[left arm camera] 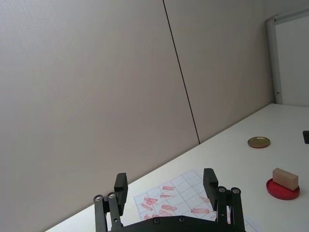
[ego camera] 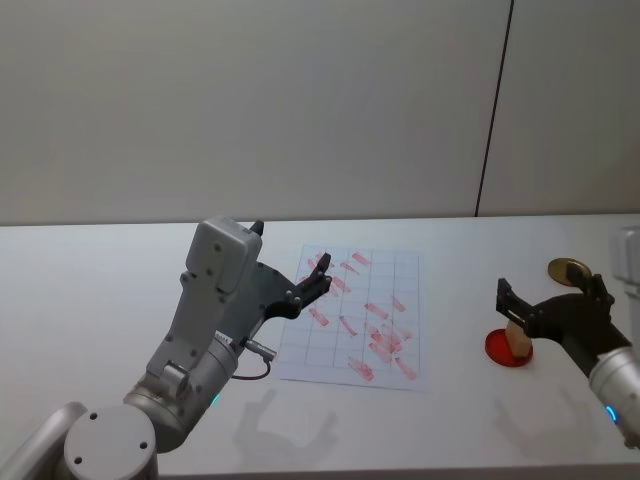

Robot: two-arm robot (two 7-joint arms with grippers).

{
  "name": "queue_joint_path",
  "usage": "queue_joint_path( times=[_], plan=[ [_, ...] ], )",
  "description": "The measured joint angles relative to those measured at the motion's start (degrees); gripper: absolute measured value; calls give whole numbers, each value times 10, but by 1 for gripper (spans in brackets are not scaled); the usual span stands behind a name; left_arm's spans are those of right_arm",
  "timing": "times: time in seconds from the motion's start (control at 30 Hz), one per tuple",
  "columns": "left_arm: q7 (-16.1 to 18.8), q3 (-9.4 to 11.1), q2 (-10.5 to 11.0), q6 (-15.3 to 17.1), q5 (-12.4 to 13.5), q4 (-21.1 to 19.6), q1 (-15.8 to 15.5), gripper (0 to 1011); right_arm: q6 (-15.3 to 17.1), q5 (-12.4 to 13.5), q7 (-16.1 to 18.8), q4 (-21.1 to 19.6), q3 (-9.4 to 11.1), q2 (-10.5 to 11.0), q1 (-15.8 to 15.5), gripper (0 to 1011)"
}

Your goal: Use the one hand to pick up the stamp and affix it onto the A4 paper.

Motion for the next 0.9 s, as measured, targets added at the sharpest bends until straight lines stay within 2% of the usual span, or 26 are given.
queue_joint_path(
  times=[0.5, 0.9],
  plan=[
    [0, 0, 0, 0, 0, 0, 0, 993, 47, -12, -11, 112, 4, -28, 66, 1001],
    [0, 0, 0, 0, 0, 0, 0, 993, 63, -7, -18, 188, 6, -47, 105, 1001]
  ],
)
